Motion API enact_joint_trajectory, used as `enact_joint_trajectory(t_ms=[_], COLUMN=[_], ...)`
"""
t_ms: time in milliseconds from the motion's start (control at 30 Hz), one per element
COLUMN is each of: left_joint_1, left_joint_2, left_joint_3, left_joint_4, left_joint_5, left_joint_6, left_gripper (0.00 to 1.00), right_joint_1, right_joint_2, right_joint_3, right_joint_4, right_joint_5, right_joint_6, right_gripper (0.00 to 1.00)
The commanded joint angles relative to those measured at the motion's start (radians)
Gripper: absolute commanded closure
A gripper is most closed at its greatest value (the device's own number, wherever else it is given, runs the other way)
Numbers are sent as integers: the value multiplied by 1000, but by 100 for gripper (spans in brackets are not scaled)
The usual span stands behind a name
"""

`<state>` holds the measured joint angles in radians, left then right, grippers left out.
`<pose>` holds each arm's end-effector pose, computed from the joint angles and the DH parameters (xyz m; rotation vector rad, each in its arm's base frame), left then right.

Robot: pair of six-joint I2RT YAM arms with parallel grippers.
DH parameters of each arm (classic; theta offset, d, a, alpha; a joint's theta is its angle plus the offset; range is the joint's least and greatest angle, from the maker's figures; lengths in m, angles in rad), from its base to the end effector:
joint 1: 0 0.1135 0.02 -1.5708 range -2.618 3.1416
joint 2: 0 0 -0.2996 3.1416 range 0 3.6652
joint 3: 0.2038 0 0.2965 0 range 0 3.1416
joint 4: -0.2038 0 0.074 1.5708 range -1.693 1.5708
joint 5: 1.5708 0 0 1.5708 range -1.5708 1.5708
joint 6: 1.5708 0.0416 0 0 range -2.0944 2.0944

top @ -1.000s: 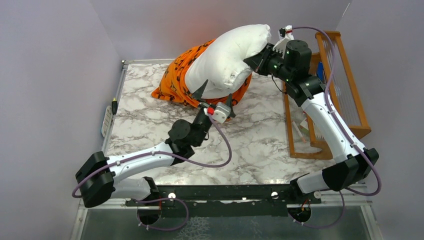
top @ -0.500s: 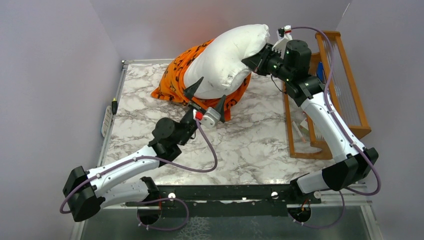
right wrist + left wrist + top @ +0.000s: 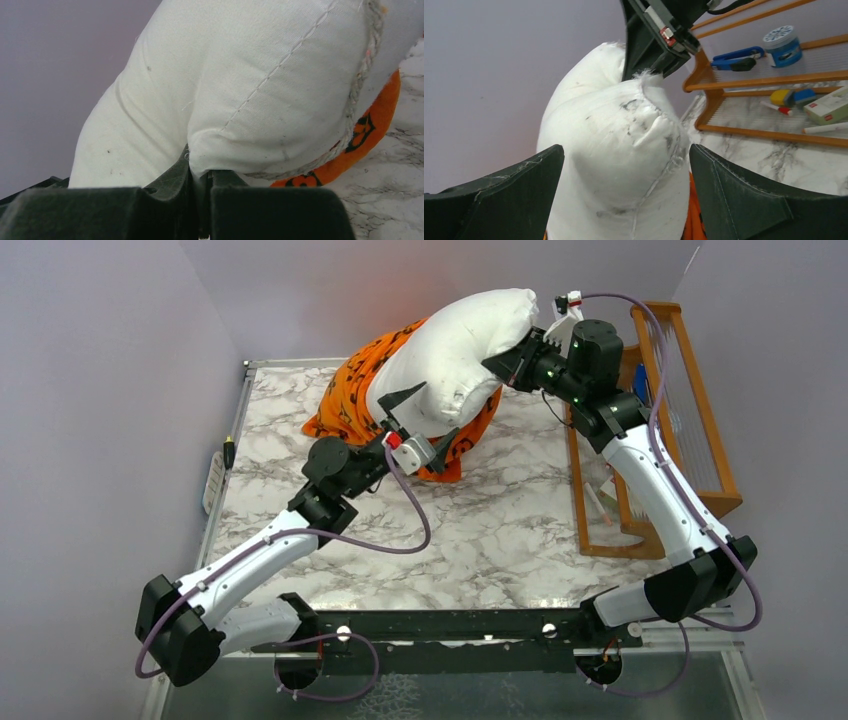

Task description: Remove the pillowcase from the pillow

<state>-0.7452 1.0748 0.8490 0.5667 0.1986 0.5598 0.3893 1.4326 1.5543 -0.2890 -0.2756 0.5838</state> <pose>0.2017 -0.1973 0.4089 0.8844 0.8717 -0.2831 0.3400 0.1517 0.4861 -0.0355 1.8288 0.9407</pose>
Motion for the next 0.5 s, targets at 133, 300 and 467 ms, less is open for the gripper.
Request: enact_joint_trajectory(t_ms=[133, 300, 467], left_joint_1=[39, 40, 40], left_joint_2=[127, 208, 288], left_joint_3=[112, 152, 172], left_joint_4=[-103, -93, -48], left_joint_5=[189, 95, -63], left_joint_6=[-62, -35, 4], left_gripper=[2, 1, 1], right_joint_1=[8, 8, 8], right_joint_2=[-40, -45, -53], right_joint_3=[10, 12, 12], right_joint_4=[61, 70, 82], right_joint_5=[-67, -86, -140], right_joint_6=[-2, 11, 40], right_gripper=[99, 99, 99])
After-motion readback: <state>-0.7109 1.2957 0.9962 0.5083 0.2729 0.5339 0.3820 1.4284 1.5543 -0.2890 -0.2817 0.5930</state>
